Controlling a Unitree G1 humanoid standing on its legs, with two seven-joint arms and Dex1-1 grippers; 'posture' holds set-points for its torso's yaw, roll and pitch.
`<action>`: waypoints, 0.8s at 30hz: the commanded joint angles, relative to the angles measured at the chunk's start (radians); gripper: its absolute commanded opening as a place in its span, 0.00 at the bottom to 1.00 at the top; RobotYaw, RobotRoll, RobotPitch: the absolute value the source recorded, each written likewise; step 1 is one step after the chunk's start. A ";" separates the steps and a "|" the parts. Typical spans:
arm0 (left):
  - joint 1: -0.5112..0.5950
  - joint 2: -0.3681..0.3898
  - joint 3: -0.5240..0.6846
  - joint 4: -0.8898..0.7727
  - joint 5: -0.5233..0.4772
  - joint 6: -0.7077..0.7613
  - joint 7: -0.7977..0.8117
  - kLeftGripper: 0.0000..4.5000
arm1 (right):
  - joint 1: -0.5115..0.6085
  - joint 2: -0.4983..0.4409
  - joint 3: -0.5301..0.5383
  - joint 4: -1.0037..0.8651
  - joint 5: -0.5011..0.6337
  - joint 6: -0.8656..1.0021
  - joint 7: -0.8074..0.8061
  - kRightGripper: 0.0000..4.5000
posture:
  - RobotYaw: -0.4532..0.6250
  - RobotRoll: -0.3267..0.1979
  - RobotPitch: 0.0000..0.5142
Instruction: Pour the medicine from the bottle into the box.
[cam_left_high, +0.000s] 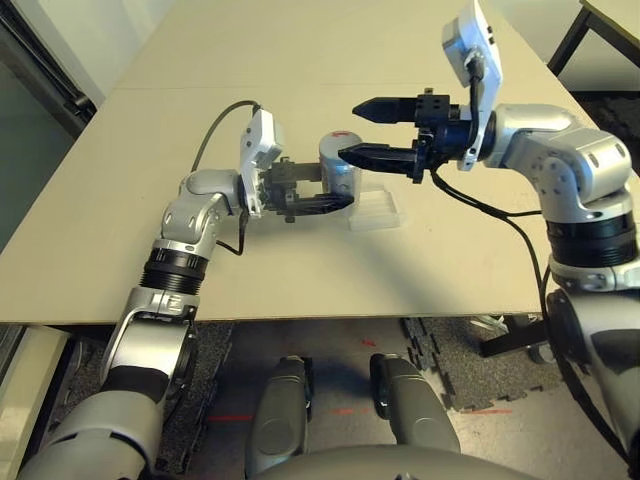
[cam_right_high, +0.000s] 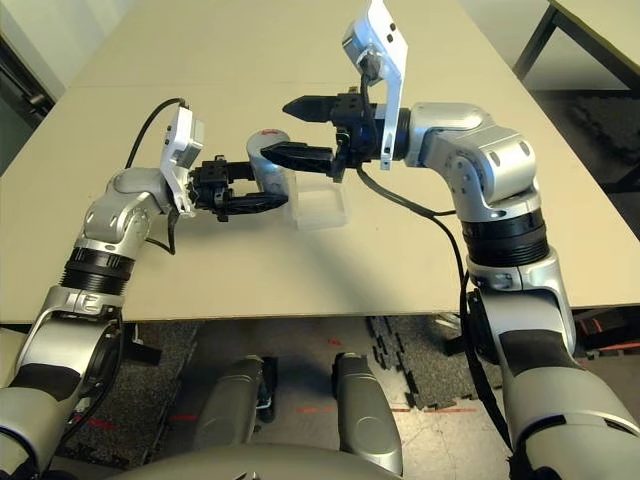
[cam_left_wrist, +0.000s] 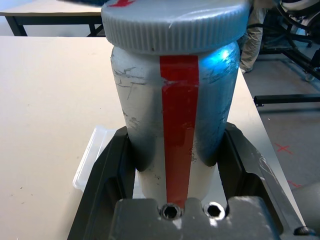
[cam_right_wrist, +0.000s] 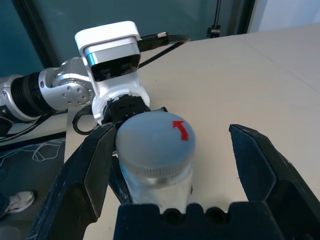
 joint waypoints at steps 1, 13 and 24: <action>0.000 -0.001 -0.005 -0.004 0.009 -0.003 -0.002 0.56 | -0.018 0.011 0.025 0.013 -0.020 -0.014 0.010 1.00 | 0.45 0.62 0.24; 0.002 -0.005 -0.006 -0.011 0.008 0.000 0.000 0.56 | -0.009 -0.002 0.002 0.032 -0.041 -0.006 0.000 1.00 | 0.45 0.62 0.24; 0.001 -0.003 -0.006 -0.002 0.009 -0.003 0.000 0.56 | 0.021 -0.071 -0.049 0.022 -0.013 0.019 -0.005 1.00 | 0.43 0.62 0.24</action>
